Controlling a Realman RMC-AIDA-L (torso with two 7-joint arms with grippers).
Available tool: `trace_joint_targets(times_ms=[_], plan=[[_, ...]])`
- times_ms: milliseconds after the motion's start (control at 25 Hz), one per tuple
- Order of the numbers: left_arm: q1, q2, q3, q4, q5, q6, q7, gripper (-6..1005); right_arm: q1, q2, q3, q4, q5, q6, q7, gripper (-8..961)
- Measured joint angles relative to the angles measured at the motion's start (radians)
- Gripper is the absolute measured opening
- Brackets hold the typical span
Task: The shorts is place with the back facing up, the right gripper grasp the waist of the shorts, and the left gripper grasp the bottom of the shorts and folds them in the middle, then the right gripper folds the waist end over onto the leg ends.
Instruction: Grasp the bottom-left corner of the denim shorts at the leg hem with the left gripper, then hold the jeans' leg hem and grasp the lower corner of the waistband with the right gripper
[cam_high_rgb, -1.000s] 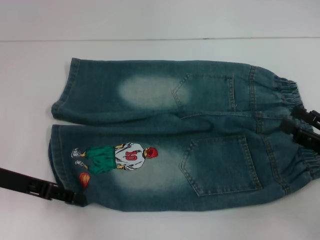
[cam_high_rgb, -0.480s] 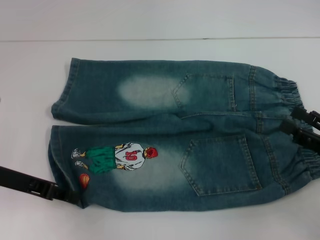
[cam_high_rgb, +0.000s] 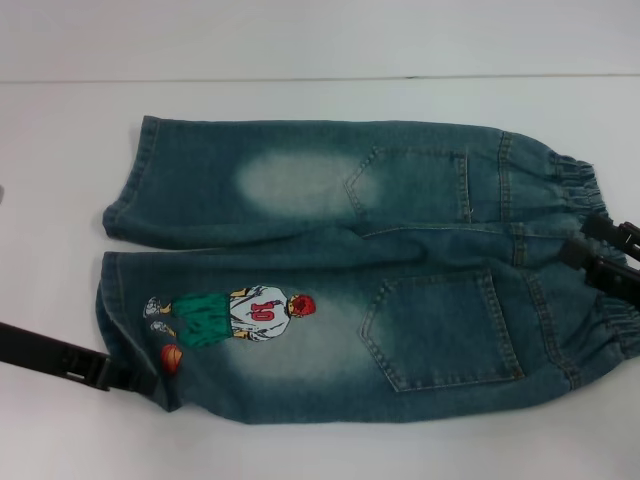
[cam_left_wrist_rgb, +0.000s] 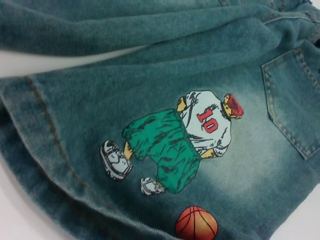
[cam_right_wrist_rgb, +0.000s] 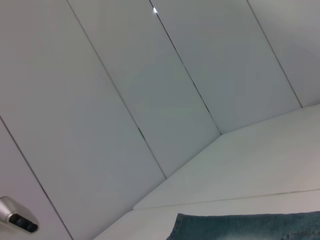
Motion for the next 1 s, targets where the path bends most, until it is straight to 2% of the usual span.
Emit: trace_joint_targets(times_ms=[480,680,720,1000], plan=[[0.008,0.009,-0.006,0.027,-0.064,0.033,0.003,16,-0.024,-0.004,0.082,0.000,0.002,-0.041,0.062,875],[0.008,0.009,-0.007,0.028,-0.065,0.034,0.004,16,-0.111,-0.014,0.124,0.000,0.002,-0.037,0.116,875],[0.008,0.009,-0.007,0.027,-0.066,0.034,0.005,16,-0.154,-0.015,0.149,-0.002,0.000,-0.020,0.109,874],[0.000,0.008,0.000,0.014,-0.067,0.030,0.006,15,-0.251,-0.015,0.172,-0.024,-0.031,0.044,0.107,874]])
